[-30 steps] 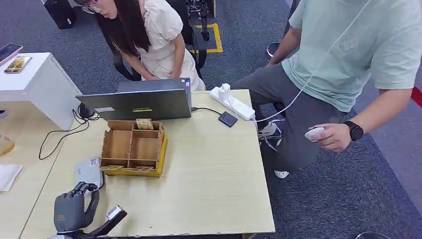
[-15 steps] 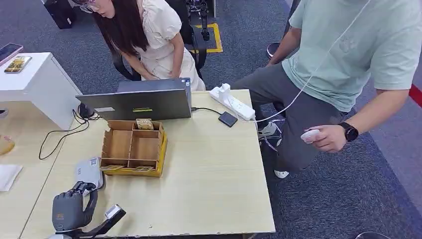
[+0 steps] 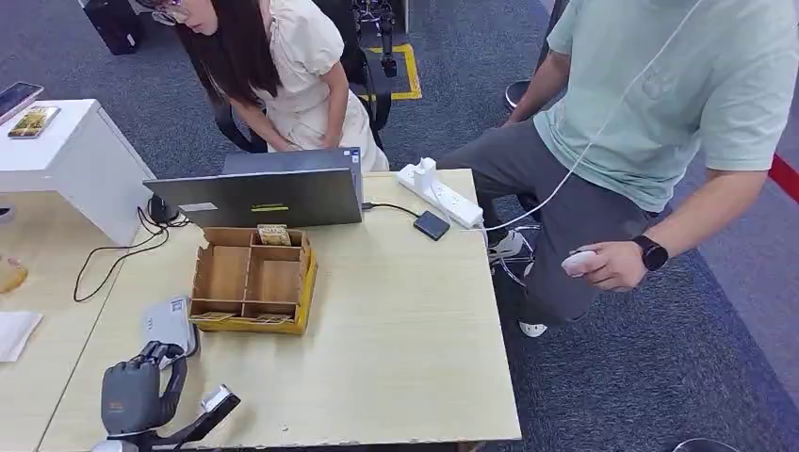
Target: Pass the card to the sensor for recognition and then transmit it.
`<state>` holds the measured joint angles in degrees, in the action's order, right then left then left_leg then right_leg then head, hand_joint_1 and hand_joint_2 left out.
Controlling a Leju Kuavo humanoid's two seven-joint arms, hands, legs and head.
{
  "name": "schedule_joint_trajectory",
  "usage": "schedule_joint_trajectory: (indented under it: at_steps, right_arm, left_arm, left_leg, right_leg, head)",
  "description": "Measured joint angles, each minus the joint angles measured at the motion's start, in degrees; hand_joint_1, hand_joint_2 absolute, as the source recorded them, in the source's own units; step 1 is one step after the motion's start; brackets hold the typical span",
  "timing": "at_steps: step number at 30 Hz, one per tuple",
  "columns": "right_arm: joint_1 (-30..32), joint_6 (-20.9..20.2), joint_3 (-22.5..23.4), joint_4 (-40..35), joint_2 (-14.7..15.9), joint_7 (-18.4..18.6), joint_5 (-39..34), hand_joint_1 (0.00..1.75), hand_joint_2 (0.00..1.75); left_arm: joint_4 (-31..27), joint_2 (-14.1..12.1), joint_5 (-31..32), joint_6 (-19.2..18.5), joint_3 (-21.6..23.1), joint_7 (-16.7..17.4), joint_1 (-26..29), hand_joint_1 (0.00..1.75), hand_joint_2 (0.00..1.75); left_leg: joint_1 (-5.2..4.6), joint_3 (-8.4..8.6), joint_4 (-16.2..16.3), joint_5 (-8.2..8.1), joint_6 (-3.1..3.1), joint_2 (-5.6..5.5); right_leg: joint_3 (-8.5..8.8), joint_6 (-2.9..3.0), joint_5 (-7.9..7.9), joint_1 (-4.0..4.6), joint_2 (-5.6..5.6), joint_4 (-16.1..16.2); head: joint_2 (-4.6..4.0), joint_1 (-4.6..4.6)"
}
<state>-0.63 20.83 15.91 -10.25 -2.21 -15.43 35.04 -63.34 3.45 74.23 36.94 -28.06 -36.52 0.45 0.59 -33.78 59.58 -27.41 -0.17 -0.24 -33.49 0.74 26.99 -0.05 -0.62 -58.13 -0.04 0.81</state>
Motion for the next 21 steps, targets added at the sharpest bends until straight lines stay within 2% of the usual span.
schedule_joint_trajectory:
  at_steps: [8,14,21]
  right_arm:
    - [0.0,-0.1,0.1,0.0,-0.1,0.0,0.5,0.0,1.75]
    - [-0.1,-0.3,0.6,0.0,-0.1,-0.4,1.2,0.0,1.75]
    - [-0.1,-0.3,1.2,-0.1,-0.1,-0.4,1.6,0.0,1.75]
  left_arm:
    - [1.6,0.1,3.0,0.0,-0.2,0.7,-0.7,1.75,1.75]
    - [4.1,-0.1,7.1,0.0,-0.1,4.1,-1.3,1.75,1.75]
    - [7.5,-0.9,7.6,0.0,1.3,8.2,-1.9,1.75,1.75]
  left_leg:
    - [0.0,0.01,0.0,0.0,0.0,0.0]
    - [0.0,0.01,0.0,0.0,0.0,0.0]
    - [-0.01,0.04,0.0,0.0,0.0,0.0]
  right_leg:
    - [0.01,0.0,0.0,0.0,0.0,0.0]
    - [0.02,0.0,0.0,0.0,0.0,0.0]
    - [0.07,0.0,0.01,-0.01,0.01,0.0]
  head:
    - [0.0,0.0]
    - [0.0,0.0]
    - [0.0,0.0]
